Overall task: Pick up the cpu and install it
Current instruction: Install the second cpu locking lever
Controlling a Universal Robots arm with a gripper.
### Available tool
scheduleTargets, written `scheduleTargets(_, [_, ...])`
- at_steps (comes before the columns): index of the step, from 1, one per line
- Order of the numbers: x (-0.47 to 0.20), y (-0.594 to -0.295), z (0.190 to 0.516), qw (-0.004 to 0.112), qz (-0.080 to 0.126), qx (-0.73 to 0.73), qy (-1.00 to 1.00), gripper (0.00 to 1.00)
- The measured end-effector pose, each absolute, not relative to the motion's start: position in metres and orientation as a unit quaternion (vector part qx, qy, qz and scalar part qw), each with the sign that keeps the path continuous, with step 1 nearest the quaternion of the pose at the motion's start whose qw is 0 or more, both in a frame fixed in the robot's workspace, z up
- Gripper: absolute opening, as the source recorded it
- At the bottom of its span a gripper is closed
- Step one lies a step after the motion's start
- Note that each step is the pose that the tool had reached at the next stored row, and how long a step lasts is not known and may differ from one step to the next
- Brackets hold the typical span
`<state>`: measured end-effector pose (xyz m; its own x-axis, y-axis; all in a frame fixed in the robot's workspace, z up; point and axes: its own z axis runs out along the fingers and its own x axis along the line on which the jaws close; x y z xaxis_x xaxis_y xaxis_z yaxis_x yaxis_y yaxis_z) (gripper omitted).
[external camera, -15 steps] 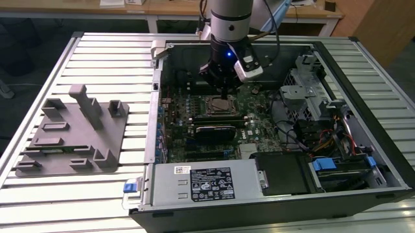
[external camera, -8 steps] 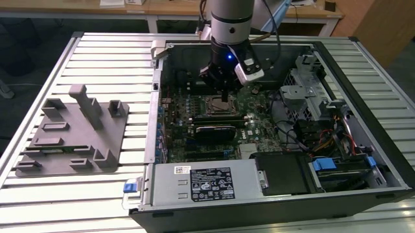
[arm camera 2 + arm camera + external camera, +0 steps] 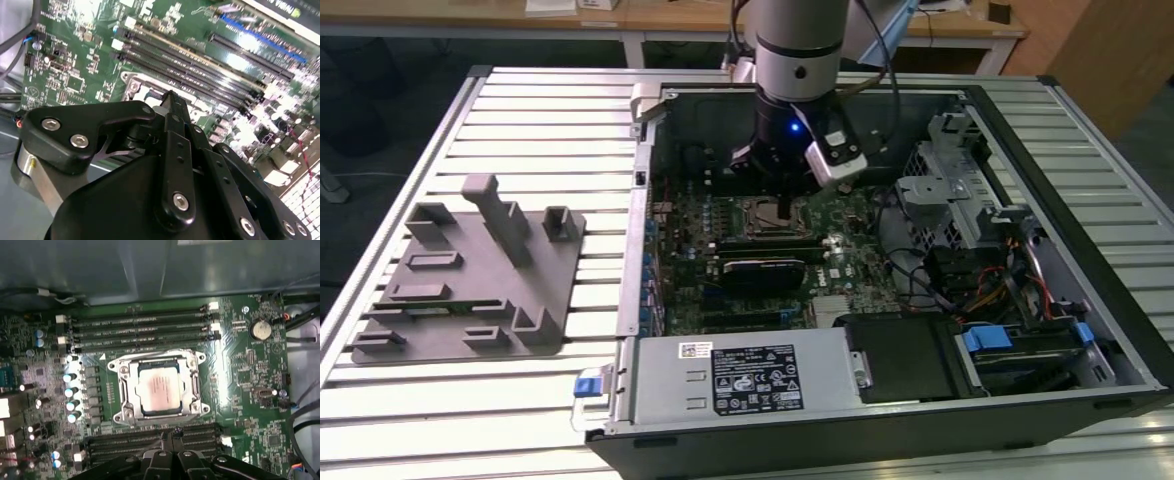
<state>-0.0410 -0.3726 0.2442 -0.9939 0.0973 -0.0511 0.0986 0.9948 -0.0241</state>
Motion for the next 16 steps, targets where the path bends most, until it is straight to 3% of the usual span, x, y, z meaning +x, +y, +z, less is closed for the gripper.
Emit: scheduleTargets(16, [-0.045, -0.387, 0.237, 0.025, 0.000, 0.035, 0.999, 0.11])
